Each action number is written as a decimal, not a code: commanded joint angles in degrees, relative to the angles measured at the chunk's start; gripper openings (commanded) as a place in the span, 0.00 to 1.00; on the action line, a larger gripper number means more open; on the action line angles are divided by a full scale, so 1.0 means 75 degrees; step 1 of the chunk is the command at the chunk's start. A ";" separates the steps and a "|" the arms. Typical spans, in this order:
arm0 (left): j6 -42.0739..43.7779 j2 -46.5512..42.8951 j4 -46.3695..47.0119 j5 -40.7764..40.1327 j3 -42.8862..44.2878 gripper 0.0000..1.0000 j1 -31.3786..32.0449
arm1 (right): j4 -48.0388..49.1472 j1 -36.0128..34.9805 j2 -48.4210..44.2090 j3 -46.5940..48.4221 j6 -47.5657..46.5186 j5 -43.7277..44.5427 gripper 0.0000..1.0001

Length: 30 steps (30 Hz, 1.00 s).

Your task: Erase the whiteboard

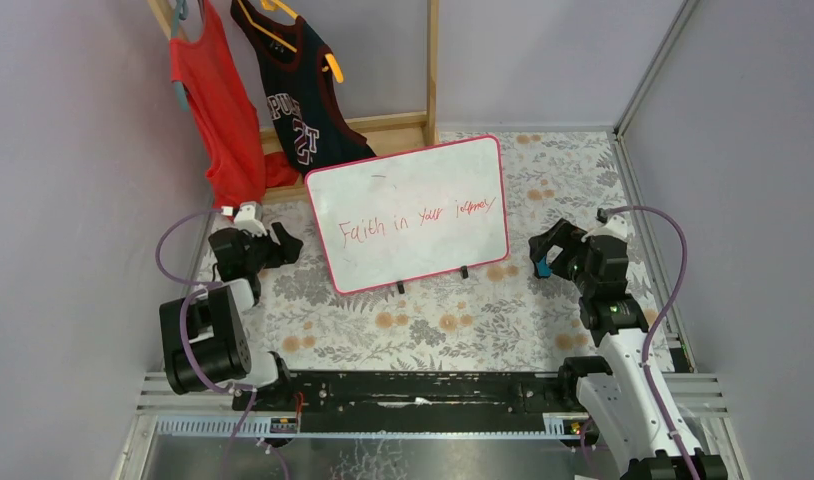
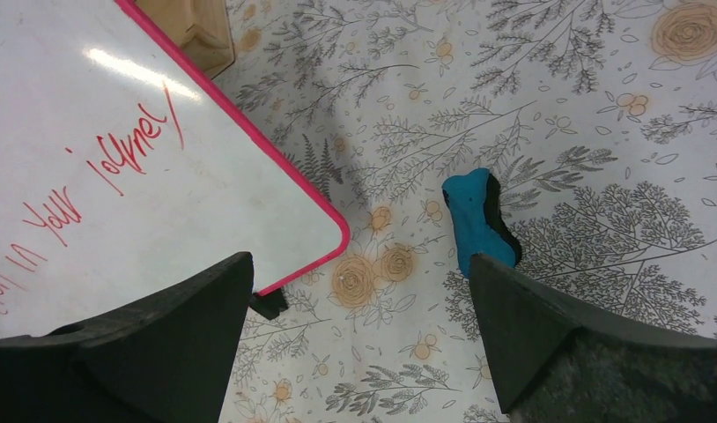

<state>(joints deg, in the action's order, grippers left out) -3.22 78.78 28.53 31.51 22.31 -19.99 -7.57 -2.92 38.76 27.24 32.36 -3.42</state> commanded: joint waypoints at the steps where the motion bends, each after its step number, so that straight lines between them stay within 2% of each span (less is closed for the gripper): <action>1: -0.0040 0.0142 0.0249 -0.0016 0.0299 0.71 -0.0052 | 0.0025 0.0014 -0.0084 0.0312 0.0032 0.0435 0.99; 6: -0.0023 0.0227 0.0094 0.0007 0.0417 0.71 -0.0053 | 0.0311 0.0014 -0.0571 0.0072 -0.0220 -0.0155 0.99; 9: -0.0025 0.0209 0.0086 -0.0009 0.0414 0.71 -0.0052 | -0.0332 0.0014 -0.0306 0.0433 -0.0534 0.0193 0.99; 13: -0.0028 0.0231 0.0002 -0.0048 0.0465 0.72 -0.0050 | -0.1549 0.0014 0.0957 0.1447 -0.0658 0.0908 1.00; 18: -0.0002 0.0324 -0.0180 -0.0010 0.0594 0.72 -0.0046 | -0.2813 0.0014 0.3071 0.2892 -0.1101 0.1470 0.94; 22: 0.0023 0.0369 -0.0264 0.0027 0.0657 0.72 -0.0055 | -0.2896 0.0014 0.3931 0.3426 -0.1383 0.1693 0.92; 26: 0.0052 0.0352 -0.0270 0.0014 0.0633 0.72 -0.0054 | -0.2932 0.0014 0.4702 0.3786 -0.1549 0.1626 0.82; 30: 0.0036 0.0425 -0.0355 0.0017 0.0726 0.72 -0.0061 | -0.2959 0.0014 0.5526 0.3864 -0.1830 0.1382 0.82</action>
<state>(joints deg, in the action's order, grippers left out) -3.22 81.32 26.11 31.53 25.65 -20.01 -28.01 -2.92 75.99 53.82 21.82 7.03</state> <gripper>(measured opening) 0.722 0.819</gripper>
